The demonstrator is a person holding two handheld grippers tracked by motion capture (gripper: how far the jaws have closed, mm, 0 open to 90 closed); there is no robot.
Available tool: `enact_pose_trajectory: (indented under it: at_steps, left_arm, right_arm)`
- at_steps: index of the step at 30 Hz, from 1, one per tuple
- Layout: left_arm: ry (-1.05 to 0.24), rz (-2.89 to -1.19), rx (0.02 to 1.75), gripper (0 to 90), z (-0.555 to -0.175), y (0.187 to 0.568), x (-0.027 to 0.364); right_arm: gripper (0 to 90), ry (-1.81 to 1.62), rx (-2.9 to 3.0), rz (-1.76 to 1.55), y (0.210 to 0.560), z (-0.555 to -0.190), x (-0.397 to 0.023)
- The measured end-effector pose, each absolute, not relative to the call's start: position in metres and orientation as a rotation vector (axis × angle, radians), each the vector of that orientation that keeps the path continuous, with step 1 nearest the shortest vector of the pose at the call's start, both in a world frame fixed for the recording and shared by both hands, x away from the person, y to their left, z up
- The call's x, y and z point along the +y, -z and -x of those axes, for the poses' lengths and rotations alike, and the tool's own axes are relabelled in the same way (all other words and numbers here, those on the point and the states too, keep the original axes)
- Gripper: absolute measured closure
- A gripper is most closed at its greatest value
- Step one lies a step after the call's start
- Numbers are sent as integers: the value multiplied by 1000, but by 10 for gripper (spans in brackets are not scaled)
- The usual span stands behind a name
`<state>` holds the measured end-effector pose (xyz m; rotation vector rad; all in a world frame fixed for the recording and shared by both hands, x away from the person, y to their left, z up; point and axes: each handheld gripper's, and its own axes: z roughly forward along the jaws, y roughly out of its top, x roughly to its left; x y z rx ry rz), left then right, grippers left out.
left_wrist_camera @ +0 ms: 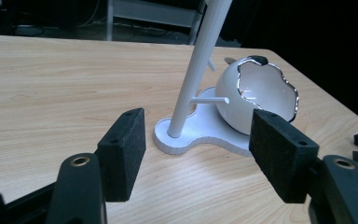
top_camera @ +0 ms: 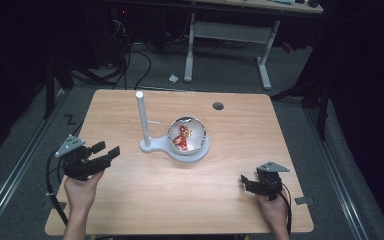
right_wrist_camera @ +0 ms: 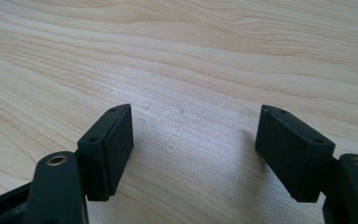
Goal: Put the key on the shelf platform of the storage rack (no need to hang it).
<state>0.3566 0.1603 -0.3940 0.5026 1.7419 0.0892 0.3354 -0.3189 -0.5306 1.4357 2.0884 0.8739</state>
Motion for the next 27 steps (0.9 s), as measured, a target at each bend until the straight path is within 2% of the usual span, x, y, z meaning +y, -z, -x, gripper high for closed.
enact_pose_trajectory:
  at_steps: [27]
  left_arm:
    - [-108,-501,1833,355,-353,444,161]
  right_arm:
    - [280,-873,2088,-1437,531,-335,-319]
